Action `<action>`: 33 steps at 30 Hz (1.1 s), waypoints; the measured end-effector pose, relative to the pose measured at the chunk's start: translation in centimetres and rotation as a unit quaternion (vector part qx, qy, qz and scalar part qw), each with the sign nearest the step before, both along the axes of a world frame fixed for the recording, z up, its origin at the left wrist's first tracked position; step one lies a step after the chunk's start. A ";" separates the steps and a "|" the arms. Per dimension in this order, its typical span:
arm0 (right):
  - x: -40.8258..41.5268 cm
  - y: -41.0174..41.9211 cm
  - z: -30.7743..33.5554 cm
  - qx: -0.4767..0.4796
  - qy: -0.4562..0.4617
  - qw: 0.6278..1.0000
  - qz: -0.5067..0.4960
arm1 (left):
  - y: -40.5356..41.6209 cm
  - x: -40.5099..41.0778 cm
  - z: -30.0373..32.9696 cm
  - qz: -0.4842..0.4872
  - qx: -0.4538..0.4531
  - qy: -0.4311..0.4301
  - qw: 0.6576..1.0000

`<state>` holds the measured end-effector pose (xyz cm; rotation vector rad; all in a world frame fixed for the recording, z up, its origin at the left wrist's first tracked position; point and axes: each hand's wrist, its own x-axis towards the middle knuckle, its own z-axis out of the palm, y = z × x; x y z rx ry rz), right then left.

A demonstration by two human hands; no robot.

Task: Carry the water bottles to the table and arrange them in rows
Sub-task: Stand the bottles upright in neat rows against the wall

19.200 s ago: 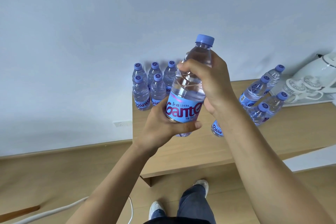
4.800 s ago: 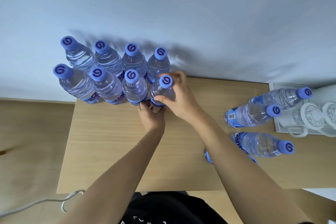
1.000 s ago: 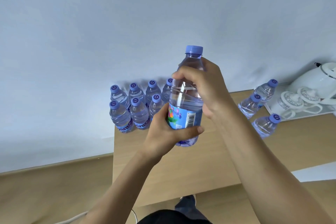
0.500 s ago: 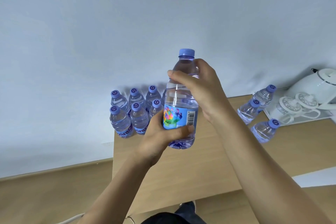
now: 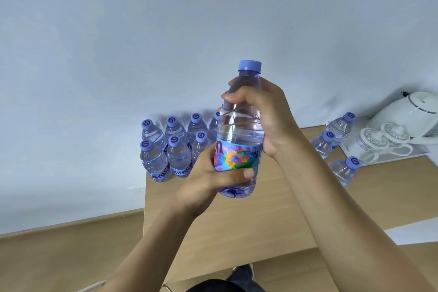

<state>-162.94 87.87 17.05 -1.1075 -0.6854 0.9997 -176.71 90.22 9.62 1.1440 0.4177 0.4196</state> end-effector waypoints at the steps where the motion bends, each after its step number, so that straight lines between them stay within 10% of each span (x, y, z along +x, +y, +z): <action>1: 0.2 -0.1 0.0 0.005 0.010 1.000 0.008 | 0.0 0.0 0.0 -0.010 -0.009 -0.011 1.000; 21: -0.8 0.0 -0.2 -0.049 -0.126 0.986 -0.102 | -1.9 0.4 0.1 0.172 0.135 0.085 0.972; 33: 0.7 -0.7 0.3 0.003 -0.036 0.999 0.009 | -1.1 -0.4 0.7 0.029 0.043 0.038 0.998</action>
